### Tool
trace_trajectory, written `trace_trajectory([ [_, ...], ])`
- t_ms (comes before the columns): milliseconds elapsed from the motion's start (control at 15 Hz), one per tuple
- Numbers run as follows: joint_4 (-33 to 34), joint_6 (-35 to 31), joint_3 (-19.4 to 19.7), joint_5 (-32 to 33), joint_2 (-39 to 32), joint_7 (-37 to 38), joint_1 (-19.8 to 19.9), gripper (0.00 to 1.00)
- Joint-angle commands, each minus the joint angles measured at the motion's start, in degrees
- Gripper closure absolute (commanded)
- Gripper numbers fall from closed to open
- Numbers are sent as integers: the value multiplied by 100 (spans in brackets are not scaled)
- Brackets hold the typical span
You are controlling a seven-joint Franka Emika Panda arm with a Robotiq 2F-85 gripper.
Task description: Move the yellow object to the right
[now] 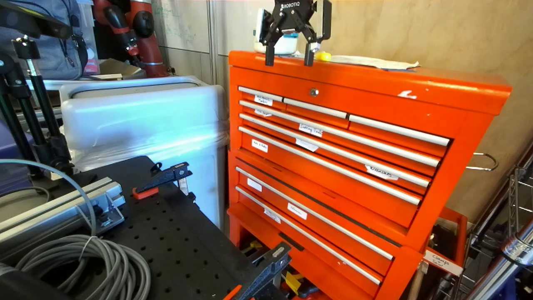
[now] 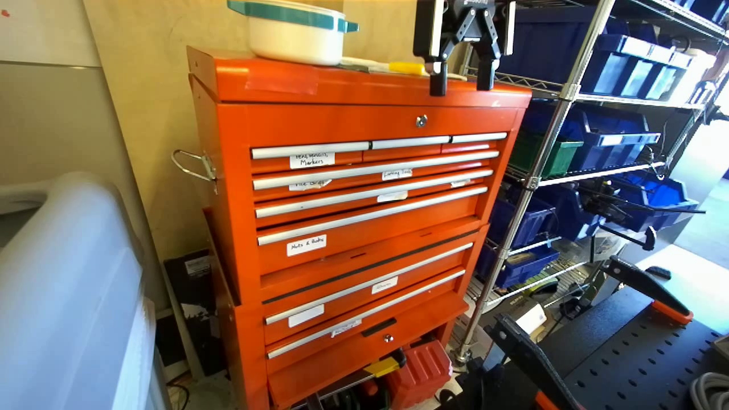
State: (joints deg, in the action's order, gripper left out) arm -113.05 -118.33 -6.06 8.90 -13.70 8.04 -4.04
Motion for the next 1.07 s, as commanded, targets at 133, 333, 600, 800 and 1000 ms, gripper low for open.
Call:
trace_trajectory([
  [133,724,94,82,58,-325,-498,-98,0],
  [333,1034,112,119,284,-444,-810,-106,0],
  [600,1252,-271,173,735,-651,-1117,-115,0],
  [800,1415,-526,172,754,-885,-1346,-84,0],
  [1000,1601,-706,145,474,-1100,-1575,10,0],
])
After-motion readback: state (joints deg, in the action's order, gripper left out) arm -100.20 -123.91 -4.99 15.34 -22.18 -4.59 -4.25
